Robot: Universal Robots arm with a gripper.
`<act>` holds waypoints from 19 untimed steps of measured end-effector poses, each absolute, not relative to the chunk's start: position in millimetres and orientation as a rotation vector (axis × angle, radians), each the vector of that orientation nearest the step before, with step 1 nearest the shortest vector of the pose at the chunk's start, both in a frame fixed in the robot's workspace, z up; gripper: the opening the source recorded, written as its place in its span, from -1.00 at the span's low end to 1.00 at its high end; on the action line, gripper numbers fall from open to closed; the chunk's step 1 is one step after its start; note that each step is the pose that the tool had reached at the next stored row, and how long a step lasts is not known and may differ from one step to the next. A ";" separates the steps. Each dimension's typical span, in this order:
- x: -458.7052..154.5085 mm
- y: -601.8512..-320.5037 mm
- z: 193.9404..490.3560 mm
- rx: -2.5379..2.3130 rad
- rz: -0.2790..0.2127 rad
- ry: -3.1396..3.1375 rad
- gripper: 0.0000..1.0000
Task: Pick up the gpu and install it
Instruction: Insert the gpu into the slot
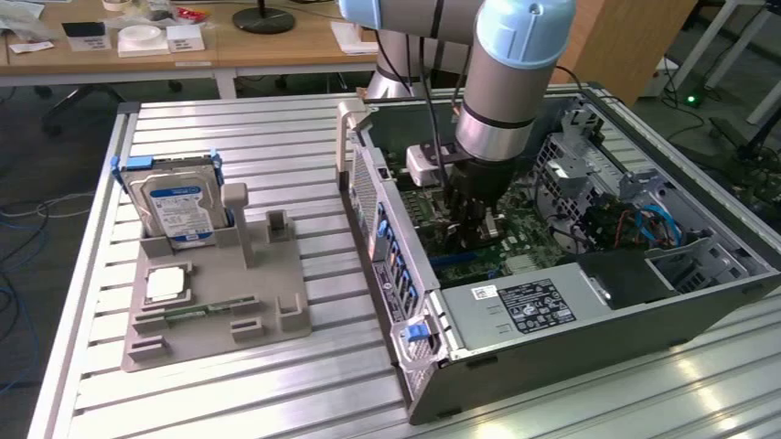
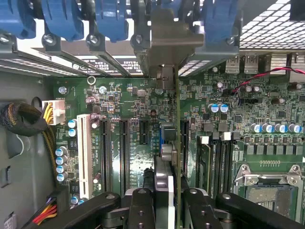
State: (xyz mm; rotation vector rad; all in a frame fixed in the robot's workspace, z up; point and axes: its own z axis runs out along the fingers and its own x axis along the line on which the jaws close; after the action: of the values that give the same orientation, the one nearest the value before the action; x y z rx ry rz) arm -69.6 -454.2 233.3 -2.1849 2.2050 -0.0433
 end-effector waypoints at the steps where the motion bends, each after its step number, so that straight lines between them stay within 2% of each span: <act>1: -69.6 -454.2 233.1 -2.185 -0.043 2.205 -0.44; 19: -69.0 -454.3 229.9 -2.150 -0.043 2.241 -0.44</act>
State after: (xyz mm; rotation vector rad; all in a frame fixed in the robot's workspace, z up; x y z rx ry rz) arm -69.0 -454.3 229.9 -2.1498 2.2407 -0.0431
